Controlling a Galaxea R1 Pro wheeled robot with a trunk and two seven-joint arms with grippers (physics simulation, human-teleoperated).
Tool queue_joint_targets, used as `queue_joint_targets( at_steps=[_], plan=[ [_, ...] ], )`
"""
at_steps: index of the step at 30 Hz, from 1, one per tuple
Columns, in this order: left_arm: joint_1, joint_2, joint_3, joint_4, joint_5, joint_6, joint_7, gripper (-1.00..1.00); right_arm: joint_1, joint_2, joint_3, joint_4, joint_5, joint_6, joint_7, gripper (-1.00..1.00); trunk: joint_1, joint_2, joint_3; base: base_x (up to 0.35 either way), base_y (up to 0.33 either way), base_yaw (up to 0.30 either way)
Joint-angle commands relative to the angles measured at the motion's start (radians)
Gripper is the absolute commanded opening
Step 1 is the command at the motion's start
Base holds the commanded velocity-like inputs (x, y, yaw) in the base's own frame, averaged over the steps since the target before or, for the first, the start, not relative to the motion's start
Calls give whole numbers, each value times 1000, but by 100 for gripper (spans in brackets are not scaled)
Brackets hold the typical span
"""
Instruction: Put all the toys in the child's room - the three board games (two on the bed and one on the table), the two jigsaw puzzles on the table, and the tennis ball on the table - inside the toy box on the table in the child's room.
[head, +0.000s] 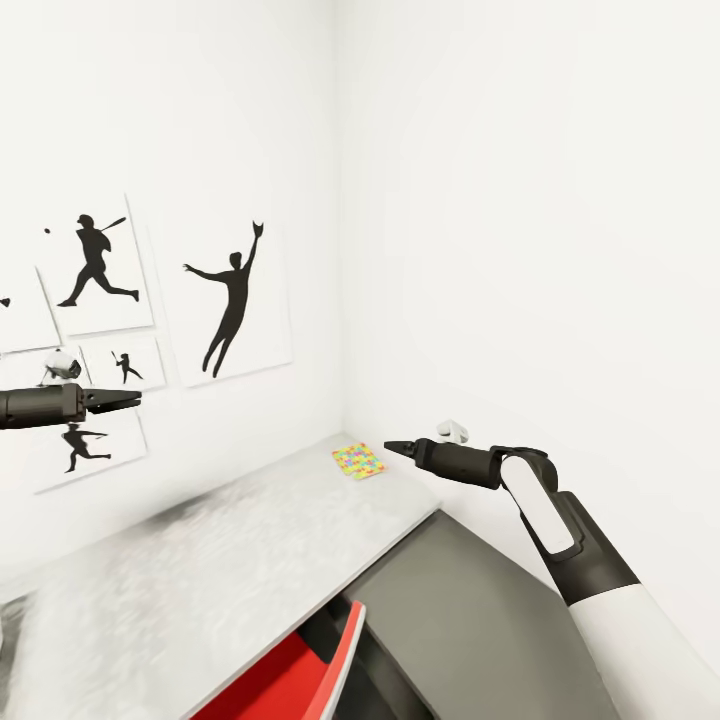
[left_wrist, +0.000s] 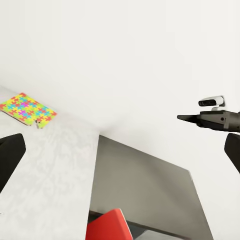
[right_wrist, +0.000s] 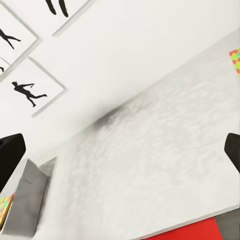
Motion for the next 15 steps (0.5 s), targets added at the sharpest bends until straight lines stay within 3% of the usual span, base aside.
queue_joint_targets(
  at_steps=[1,7,15],
  plan=[
    [0,0,0,0,0,11,-3,100,-1,-1,1,0,8,2,8,100,0,-1,-1,21,172,13],
    [0,0,0,0,0,11,-3,100,-1,-1,1,0,8,2,8,100,0,-1,-1,8,146,96],
    [0,0,0,0,0,12,-3,100,-1,-1,1,0,8,2,8,100,0,-1,-6,1,26,213]
  ],
)
